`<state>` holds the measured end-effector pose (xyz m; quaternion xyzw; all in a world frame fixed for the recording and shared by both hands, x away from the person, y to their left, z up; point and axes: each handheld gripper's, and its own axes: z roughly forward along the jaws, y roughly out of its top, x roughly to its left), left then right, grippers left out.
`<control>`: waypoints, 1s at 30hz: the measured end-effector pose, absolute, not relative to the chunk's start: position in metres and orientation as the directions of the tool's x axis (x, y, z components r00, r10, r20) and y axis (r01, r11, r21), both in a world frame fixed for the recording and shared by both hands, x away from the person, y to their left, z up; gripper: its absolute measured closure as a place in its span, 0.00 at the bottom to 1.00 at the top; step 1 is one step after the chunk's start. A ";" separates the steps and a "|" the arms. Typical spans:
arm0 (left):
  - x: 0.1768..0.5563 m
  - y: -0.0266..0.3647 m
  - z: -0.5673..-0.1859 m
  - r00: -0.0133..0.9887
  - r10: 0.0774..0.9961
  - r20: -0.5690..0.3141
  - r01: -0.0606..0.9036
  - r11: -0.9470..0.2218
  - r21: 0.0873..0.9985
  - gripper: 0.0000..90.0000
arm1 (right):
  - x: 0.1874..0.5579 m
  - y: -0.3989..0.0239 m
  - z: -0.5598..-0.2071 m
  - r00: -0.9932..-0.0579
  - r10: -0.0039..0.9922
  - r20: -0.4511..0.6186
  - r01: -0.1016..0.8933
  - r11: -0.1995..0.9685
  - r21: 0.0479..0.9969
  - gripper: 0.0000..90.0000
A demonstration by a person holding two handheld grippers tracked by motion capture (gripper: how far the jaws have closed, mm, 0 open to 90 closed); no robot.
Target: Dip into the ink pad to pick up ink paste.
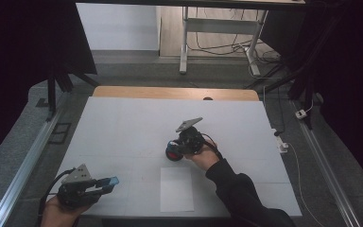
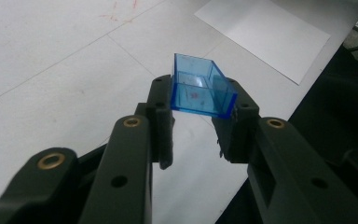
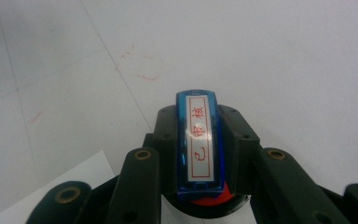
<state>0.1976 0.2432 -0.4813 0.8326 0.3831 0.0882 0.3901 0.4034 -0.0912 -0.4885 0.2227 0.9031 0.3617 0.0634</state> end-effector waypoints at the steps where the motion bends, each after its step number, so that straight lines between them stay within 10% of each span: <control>1: 0.198 0.243 -0.481 0.691 0.707 -0.152 0.569 -0.403 0.717 0.76 | 0.401 -0.090 -0.488 -0.893 0.450 0.030 0.347 0.644 0.681 0.78; 30: 0.197 0.244 -0.481 0.695 0.703 -0.152 0.565 -0.404 0.719 0.76 | 0.398 -0.090 -0.484 -0.881 0.472 0.014 0.349 0.631 0.692 0.78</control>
